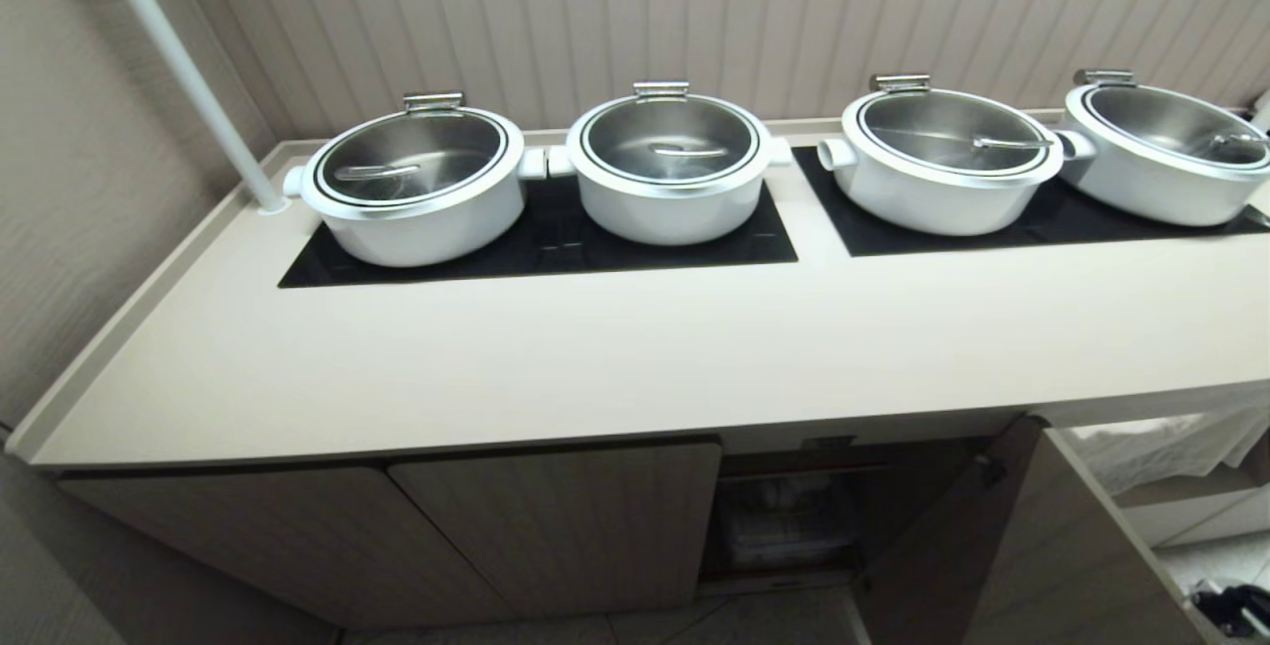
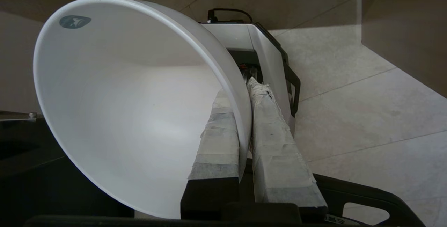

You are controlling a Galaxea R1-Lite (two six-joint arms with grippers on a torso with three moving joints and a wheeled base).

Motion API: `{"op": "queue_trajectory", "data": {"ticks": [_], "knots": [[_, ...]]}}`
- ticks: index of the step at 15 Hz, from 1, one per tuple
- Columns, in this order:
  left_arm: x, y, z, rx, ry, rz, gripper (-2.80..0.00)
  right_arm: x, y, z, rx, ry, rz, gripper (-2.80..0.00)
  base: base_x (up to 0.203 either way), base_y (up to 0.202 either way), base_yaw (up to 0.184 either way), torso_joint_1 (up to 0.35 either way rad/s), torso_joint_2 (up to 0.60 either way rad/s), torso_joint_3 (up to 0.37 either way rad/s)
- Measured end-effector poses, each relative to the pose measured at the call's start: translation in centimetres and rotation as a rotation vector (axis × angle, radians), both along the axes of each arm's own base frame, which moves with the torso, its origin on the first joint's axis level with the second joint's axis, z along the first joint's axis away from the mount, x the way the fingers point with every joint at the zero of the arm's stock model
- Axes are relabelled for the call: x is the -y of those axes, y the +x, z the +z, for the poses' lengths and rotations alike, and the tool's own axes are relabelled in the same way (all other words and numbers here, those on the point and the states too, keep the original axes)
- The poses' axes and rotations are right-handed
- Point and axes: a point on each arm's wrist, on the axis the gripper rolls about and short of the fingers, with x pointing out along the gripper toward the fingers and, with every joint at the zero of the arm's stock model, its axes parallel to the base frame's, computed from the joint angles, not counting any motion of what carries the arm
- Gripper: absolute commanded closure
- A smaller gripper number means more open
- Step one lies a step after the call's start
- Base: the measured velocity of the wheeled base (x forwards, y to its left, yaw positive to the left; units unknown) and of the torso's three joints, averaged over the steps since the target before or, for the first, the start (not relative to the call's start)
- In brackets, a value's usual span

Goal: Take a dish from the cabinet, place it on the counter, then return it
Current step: Put it back into the cabinet

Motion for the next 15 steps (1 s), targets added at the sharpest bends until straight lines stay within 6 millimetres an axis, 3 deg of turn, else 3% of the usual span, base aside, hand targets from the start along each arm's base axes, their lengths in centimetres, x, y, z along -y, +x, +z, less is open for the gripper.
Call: {"op": "queue_trajectory", "data": {"ticks": [15], "knots": [[0.00,0.00,0.01,0.000,0.000,0.001,0.00,0.09,-0.15,-0.83,0.044,0.011,-0.008,0.00,0.000,0.000,0.000,-0.016,0.04,0.019]]}}
